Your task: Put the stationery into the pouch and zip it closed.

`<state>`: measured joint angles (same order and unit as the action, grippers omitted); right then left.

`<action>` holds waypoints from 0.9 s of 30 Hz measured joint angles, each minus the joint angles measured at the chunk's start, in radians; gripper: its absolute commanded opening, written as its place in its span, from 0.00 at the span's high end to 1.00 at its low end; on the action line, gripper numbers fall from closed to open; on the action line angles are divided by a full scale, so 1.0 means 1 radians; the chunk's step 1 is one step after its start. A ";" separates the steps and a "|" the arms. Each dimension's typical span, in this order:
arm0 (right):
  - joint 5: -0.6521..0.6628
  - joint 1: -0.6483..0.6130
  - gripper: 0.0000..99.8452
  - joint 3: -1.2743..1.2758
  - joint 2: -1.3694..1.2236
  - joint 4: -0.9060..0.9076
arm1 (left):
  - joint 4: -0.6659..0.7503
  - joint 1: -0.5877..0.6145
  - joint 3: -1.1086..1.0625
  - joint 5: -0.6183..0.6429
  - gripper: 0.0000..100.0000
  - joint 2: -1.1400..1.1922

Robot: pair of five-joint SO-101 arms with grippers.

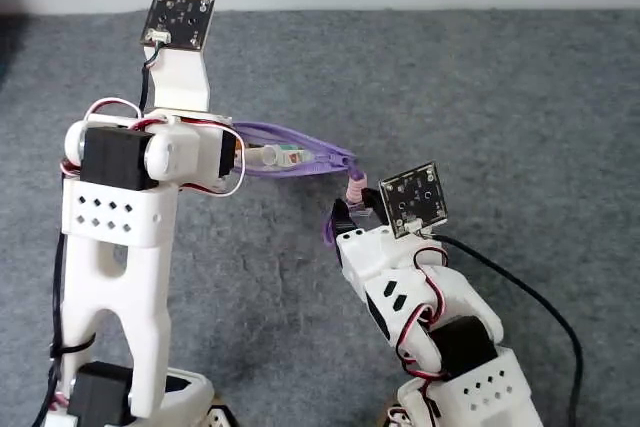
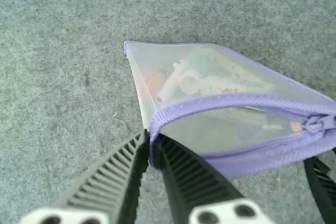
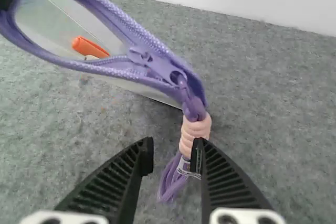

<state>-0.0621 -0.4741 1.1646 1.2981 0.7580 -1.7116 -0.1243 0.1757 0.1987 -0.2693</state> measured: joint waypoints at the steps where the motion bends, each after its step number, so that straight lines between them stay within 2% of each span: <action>1: 0.000 -0.002 0.88 0.009 0.000 -0.015 | 0.000 0.000 0.000 0.000 0.99 0.000; 8: 0.000 0.005 0.88 0.025 0.000 -0.043 | 0.000 0.000 0.000 0.000 0.99 0.000; 14: 0.000 0.086 0.78 0.025 0.000 -0.038 | 0.000 0.000 0.000 0.000 0.99 0.000; 21: 0.000 0.092 0.82 0.018 0.000 0.014 | 0.000 0.000 0.000 0.000 0.99 0.000; 27: -0.002 0.029 0.82 0.044 0.000 -0.087 | 0.000 0.000 -0.005 0.000 0.99 0.000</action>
<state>-0.0637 -0.4450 1.2091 1.2981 0.6705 -1.7116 -0.1243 0.1711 0.1987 -0.2693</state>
